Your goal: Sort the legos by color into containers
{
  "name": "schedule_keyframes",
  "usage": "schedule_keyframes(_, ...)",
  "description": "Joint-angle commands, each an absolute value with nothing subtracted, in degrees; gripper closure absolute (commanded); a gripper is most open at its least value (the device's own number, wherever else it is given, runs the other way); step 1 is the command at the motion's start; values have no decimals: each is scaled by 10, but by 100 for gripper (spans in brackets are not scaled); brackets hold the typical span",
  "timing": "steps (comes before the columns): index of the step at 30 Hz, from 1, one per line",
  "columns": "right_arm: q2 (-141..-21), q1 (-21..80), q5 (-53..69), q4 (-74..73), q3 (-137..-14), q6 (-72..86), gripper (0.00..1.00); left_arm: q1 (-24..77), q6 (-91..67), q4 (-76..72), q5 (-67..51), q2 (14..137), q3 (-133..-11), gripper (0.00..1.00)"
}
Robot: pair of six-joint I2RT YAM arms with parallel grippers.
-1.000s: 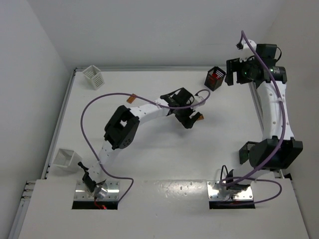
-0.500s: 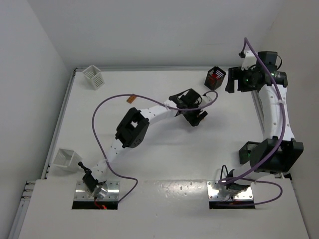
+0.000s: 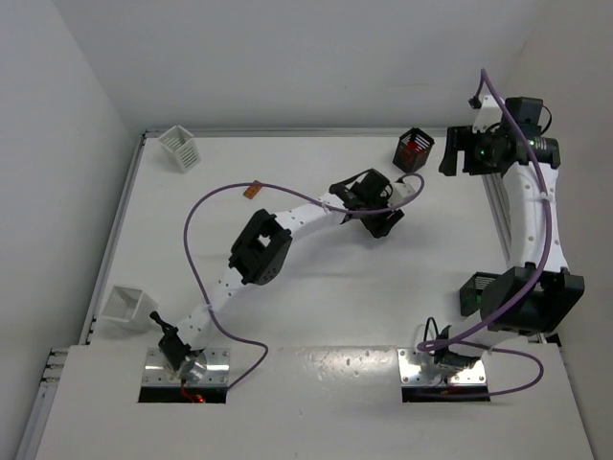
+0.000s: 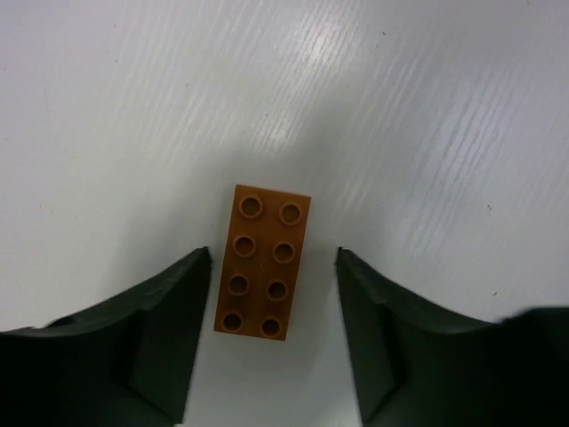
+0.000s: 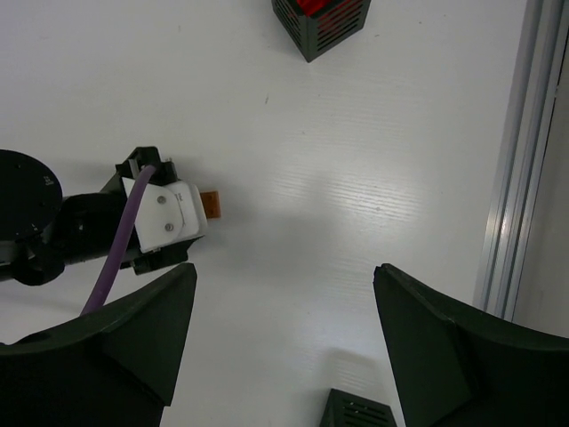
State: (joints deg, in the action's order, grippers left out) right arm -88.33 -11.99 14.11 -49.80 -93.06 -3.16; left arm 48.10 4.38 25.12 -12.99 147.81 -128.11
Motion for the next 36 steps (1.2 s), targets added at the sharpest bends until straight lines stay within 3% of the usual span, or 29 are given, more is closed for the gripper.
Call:
schedule_keyframes(1,-866,-128,149,-488,-953,-22,19,490,48,275,-154,1506,-1289,40)
schedule_keyframes(4,-866,-128,159,-483,-953,-22,19,490,41,289,-154,1496,-1283,58)
schedule_keyframes(11,-883,-128,182,-477,-964,-17,19,485,73,289,-124,1409,-1182,74)
schedule_keyframes(17,-895,-121,216,-472,-984,-17,19,427,8,228,-158,1186,-1058,75)
schedule_keyframes(24,-939,-116,291,-477,-1048,-18,20,353,38,422,-134,952,-1053,75)
schedule_keyframes(28,-962,-99,315,-483,-1065,-18,20,247,61,522,-116,854,-1028,75)
schedule_keyframes(36,-995,-54,326,-489,-1091,-33,21,106,109,696,71,757,-991,80)
